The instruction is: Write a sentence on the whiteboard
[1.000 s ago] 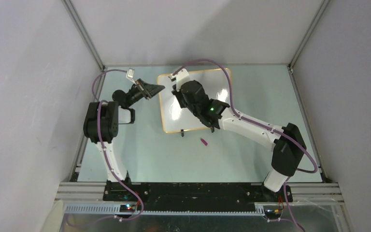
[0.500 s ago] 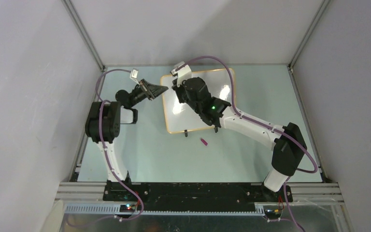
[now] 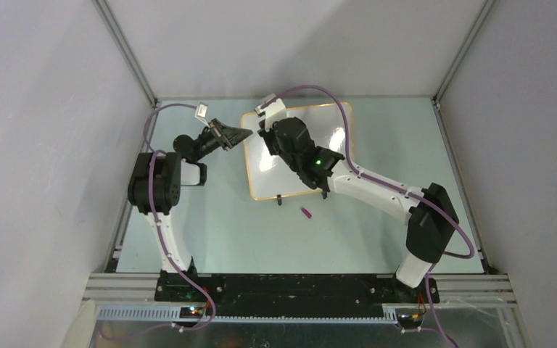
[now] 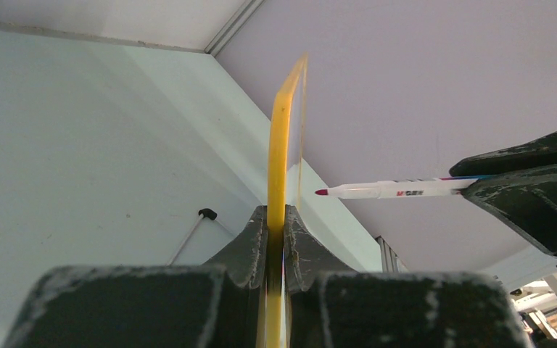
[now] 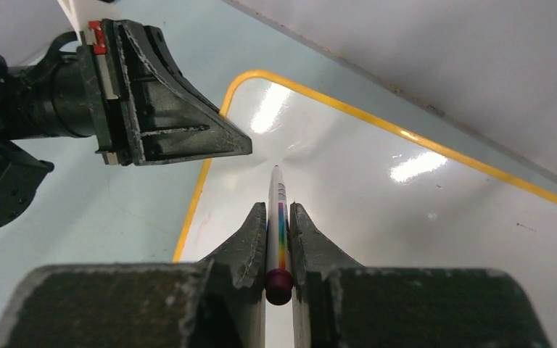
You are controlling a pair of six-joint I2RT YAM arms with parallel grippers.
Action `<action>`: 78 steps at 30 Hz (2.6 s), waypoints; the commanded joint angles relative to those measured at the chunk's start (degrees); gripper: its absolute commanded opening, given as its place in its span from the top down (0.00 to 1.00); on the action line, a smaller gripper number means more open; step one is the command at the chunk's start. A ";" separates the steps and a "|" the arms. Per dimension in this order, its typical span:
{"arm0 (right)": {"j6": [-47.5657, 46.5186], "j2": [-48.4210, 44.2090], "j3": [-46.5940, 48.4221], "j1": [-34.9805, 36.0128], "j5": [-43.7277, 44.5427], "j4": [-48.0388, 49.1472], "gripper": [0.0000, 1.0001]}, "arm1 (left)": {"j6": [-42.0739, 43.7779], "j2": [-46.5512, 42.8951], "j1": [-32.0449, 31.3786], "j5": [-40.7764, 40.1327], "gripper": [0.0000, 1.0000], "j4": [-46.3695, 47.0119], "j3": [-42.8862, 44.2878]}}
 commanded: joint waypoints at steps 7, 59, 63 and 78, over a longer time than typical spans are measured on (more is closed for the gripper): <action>-1.19 2.68 1.56 0.27 3.22 0.54 1.00 | 2.76 1.19 -1.25 3.60 1.00 1.24 -0.20; -1.32 -2.26 -5.54 0.74 3.28 -3.02 1.00 | 2.83 1.11 -1.22 3.91 1.00 1.26 -0.13; -1.54 -2.16 -5.75 1.38 2.84 -2.82 1.00 | 2.78 1.18 -1.26 3.89 1.00 1.24 -0.07; -2.65 -1.02 -5.37 3.53 1.27 -1.01 1.00 | 2.63 1.23 -1.26 3.96 1.00 1.28 0.01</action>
